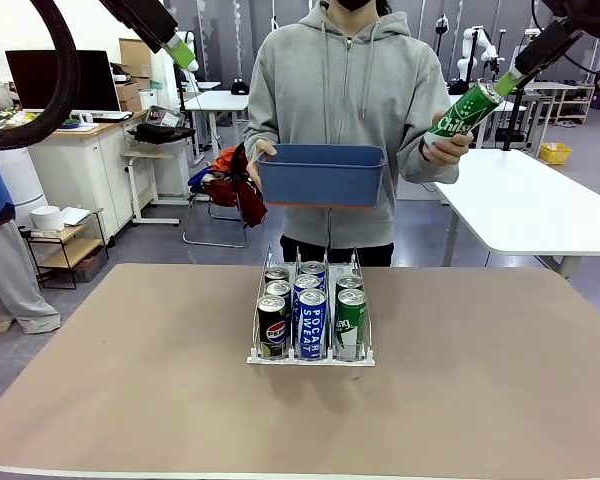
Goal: Fill the beverage cans into the dispenser.
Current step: Pick up the Sprite handed by the human.
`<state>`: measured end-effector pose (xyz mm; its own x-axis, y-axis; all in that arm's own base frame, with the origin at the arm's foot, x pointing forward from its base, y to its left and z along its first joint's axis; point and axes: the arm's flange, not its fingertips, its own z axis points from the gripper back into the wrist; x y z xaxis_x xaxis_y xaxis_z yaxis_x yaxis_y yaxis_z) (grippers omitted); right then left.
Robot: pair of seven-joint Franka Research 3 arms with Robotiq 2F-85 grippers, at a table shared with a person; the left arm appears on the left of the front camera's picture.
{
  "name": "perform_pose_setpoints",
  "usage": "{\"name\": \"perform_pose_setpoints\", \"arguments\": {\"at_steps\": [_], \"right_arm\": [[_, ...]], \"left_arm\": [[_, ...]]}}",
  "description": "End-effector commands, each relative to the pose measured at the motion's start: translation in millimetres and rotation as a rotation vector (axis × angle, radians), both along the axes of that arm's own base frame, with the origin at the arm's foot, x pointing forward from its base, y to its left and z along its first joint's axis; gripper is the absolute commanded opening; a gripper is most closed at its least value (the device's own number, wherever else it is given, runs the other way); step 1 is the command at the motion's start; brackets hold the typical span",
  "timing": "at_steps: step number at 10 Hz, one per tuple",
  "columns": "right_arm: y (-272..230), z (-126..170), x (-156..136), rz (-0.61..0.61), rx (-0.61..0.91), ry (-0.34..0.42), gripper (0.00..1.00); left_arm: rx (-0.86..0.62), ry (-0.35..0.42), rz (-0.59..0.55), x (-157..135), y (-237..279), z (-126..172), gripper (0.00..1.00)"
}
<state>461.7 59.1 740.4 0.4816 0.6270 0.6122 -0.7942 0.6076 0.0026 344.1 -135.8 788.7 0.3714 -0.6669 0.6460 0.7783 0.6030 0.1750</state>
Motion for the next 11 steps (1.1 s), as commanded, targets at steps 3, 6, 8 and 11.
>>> {"name": "perform_pose_setpoints", "arguments": {"at_steps": [3,6,8,11], "right_arm": [[17,-21,8,-0.005,0.045,-0.012,1.00],[25,-30,9,0.027,0.061,0.001,1.00],[31,-39,15,0.030,0.065,-0.005,1.00],[34,-48,17,0.031,0.079,0.003,1.00]], "left_arm": [[-0.006,0.006,-0.008,-1,2,-1,1.00],[-0.006,0.006,-0.008,-1,2,-1,1.00],[-0.006,0.006,-0.008,-1,2,-1,1.00],[-0.006,0.006,-0.008,-1,2,-1,1.00]]}}
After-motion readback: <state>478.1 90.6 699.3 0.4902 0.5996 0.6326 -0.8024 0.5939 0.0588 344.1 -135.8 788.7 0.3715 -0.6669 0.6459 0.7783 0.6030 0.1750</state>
